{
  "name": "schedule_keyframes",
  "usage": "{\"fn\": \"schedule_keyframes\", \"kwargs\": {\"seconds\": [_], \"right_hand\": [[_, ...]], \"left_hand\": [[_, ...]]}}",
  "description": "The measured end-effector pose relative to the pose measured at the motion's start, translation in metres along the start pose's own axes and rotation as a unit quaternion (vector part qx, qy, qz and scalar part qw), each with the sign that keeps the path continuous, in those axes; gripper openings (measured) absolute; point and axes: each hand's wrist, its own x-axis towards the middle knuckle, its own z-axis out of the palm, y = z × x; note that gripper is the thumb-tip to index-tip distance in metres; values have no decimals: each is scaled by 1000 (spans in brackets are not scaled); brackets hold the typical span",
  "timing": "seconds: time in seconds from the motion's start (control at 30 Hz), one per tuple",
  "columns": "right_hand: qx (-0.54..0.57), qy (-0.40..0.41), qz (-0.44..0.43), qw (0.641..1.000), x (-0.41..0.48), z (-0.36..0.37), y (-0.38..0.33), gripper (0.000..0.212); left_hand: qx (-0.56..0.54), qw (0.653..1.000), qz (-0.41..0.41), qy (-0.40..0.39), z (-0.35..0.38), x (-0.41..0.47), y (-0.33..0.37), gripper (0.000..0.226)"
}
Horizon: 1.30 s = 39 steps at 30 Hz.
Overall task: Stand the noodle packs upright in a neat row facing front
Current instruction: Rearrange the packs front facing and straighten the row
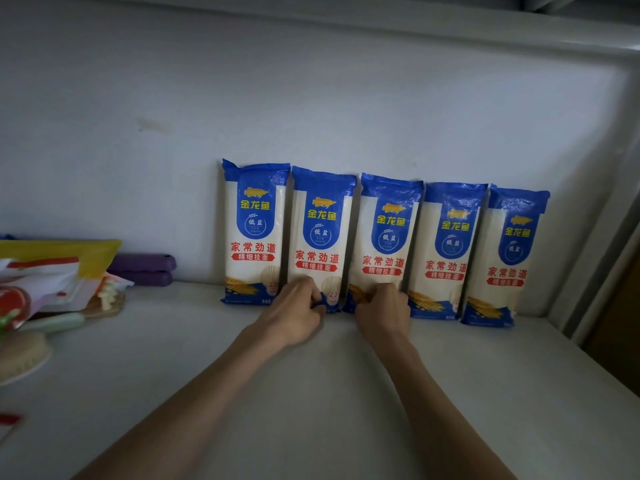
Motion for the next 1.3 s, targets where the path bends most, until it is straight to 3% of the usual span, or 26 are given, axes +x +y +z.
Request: {"fn": "schedule_keyframes", "kwargs": {"seconds": [0.47,0.57,0.67,0.8,1.07,1.3], "right_hand": [[37,-6,-23,999,1,0,2,28],[22,-22,-14,999,0,-2,-1,30],[-2,-30,-3,1000,0,-7,-6,30],[6,-32,-8,999,-1,-8,-16,33],[16,-55,5,998,0,-6,-14,34],[29,-43,20,998,0,-12,-15,33]], "left_hand": [[43,999,9,-19,8,-1,-3,22],[22,997,-21,67,4,0,-3,17],[-20,975,-75,210,-2,3,-5,39],[-24,957,-114,265,-3,4,-2,54],[-82,960,-78,258,4,8,-5,22],[-111,956,-53,267,3,7,-4,11]]}}
